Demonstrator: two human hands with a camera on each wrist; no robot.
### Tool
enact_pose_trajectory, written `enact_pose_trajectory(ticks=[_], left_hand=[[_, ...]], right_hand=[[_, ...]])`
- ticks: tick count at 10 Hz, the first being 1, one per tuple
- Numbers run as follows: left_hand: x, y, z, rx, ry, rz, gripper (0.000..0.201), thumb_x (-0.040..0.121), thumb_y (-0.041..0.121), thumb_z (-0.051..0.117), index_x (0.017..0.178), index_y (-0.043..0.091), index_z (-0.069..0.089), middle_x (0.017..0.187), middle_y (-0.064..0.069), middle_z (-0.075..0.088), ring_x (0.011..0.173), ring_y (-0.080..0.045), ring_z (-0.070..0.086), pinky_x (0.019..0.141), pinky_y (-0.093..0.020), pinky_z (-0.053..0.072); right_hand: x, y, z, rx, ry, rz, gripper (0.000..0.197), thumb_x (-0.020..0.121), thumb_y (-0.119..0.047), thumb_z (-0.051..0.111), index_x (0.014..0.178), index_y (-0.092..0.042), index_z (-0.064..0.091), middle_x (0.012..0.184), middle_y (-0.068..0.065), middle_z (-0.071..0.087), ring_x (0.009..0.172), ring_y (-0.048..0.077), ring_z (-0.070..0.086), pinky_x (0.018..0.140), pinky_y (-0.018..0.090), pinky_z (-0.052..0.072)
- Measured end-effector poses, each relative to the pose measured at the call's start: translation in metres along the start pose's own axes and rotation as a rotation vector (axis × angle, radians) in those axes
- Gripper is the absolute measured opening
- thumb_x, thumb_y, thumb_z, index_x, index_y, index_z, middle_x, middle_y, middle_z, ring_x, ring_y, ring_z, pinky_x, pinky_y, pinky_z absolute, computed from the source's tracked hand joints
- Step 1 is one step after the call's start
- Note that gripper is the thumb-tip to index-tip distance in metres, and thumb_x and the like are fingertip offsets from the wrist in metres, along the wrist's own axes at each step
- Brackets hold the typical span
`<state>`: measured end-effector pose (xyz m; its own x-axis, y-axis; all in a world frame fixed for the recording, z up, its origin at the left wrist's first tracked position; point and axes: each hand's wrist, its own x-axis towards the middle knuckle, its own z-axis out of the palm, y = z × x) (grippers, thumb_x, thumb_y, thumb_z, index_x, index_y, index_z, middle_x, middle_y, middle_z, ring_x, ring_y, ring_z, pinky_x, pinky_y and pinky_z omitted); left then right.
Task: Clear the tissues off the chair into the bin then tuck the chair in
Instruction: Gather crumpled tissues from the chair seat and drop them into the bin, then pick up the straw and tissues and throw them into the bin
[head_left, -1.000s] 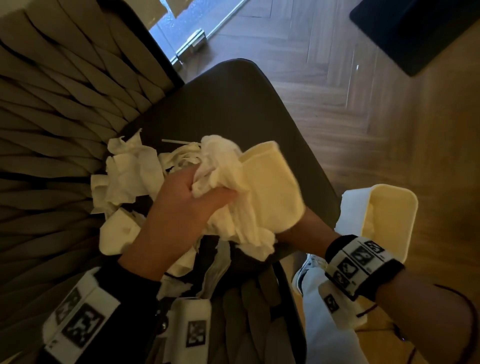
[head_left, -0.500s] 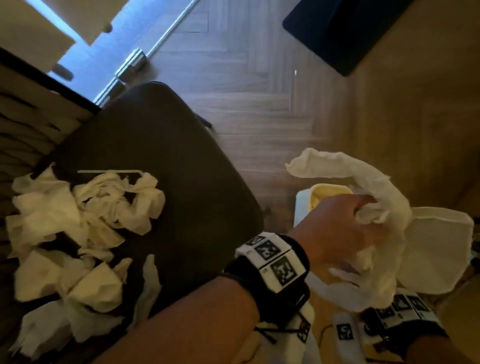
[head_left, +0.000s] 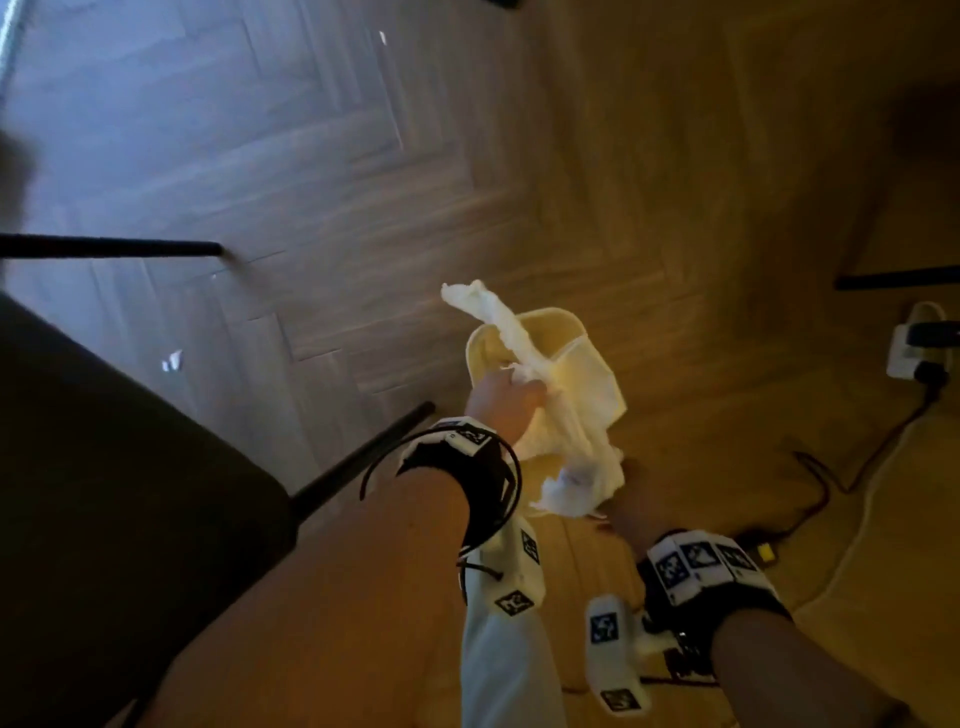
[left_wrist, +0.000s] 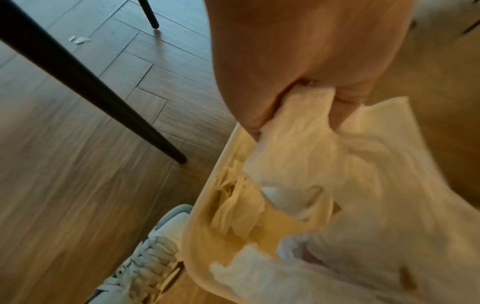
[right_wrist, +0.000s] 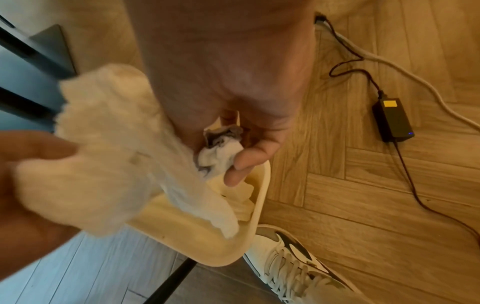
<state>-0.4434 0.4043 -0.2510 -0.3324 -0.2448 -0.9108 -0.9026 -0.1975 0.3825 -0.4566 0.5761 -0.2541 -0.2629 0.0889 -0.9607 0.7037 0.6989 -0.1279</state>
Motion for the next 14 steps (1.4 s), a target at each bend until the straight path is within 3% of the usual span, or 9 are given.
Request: enact_pose_trajectory(ticks=[3,4,5,6,8,9,10,12,14], left_hand=[[0.063,-0.022,0.029,0.588,0.002,0.013,0.015,0.09,0.014,0.048,0.079,0.011,0.056,0.075,-0.003,0.058,0.072,-0.022,0.058,0.054,-0.026,0.04],[0.072,-0.022,0.036,0.769,-0.136,0.033,0.018,0.095,0.014,0.044,0.081,0.011,0.057,0.102,-0.012,0.065,0.083,-0.023,0.059,0.063,-0.029,0.044],[0.07,-0.022,0.037,0.824,-0.13,0.05,0.027,0.092,0.016,0.051,0.115,0.004,0.054,0.125,-0.016,0.057,0.108,-0.032,0.058,0.084,-0.036,0.048],[0.061,-0.019,0.03,0.76,-0.147,0.113,0.047,0.09,0.017,0.053,0.134,0.006,0.041,0.133,-0.016,0.05,0.117,-0.033,0.054,0.093,-0.038,0.047],[0.031,-0.024,-0.001,0.481,0.031,0.113,0.019,0.087,0.016,0.048,0.097,0.01,0.063,0.094,-0.007,0.065,0.082,-0.022,0.061,0.067,-0.031,0.049],[0.019,-0.031,-0.012,0.362,0.167,0.127,0.016,0.086,0.017,0.049,0.084,0.011,0.063,0.078,-0.003,0.064,0.068,-0.017,0.059,0.056,-0.026,0.043],[0.005,-0.045,-0.032,0.218,0.261,0.123,0.015,0.086,0.014,0.051,0.078,0.012,0.064,0.066,0.004,0.06,0.058,-0.008,0.054,0.049,-0.019,0.038],[-0.015,-0.057,-0.057,0.066,0.254,0.137,0.014,0.088,0.015,0.053,0.081,0.015,0.065,0.071,0.0,0.066,0.061,-0.01,0.058,0.052,-0.017,0.044],[-0.043,-0.054,-0.081,0.021,0.197,0.171,0.013,0.091,0.017,0.051,0.086,0.017,0.064,0.081,-0.005,0.069,0.076,-0.021,0.068,0.068,-0.03,0.056]], right_hand=[[0.045,0.0,0.024,0.228,0.004,0.169,0.008,0.088,-0.008,0.051,0.081,-0.004,0.054,0.071,0.008,0.061,0.058,0.022,0.064,0.051,0.031,0.051],[0.042,-0.002,0.029,0.291,-0.055,0.202,0.01,0.088,-0.016,0.052,0.085,-0.009,0.057,0.084,0.01,0.063,0.074,0.03,0.068,0.063,0.04,0.056],[0.039,-0.005,0.032,0.285,-0.065,0.232,0.014,0.093,-0.018,0.046,0.099,-0.009,0.055,0.088,0.01,0.059,0.077,0.032,0.065,0.065,0.043,0.056],[0.032,-0.011,0.034,0.129,-0.09,0.192,0.029,0.095,-0.015,0.039,0.118,0.0,0.05,0.095,0.016,0.058,0.08,0.031,0.062,0.072,0.043,0.057],[0.028,-0.053,0.049,-0.089,0.163,-0.245,0.024,0.079,-0.031,0.051,0.102,-0.026,0.054,0.088,0.012,0.068,0.072,0.028,0.065,0.068,0.047,0.057],[0.032,-0.081,0.061,-0.139,0.079,-0.333,0.047,0.085,-0.029,0.054,0.131,-0.025,0.043,0.091,0.011,0.069,0.071,0.022,0.065,0.059,0.037,0.055],[0.043,-0.118,0.083,-0.023,-0.025,-0.307,0.048,0.092,-0.024,0.051,0.137,-0.02,0.038,0.083,0.01,0.069,0.06,0.018,0.062,0.046,0.025,0.048],[0.074,-0.086,0.091,-0.252,0.083,-0.198,0.025,0.086,-0.026,0.05,0.079,-0.006,0.063,0.088,0.02,0.073,0.072,0.034,0.069,0.072,0.044,0.059],[0.054,-0.03,0.065,-0.579,0.036,-0.048,0.011,0.084,-0.011,0.056,0.093,-0.004,0.054,0.098,0.018,0.066,0.088,0.034,0.066,0.078,0.041,0.056]])
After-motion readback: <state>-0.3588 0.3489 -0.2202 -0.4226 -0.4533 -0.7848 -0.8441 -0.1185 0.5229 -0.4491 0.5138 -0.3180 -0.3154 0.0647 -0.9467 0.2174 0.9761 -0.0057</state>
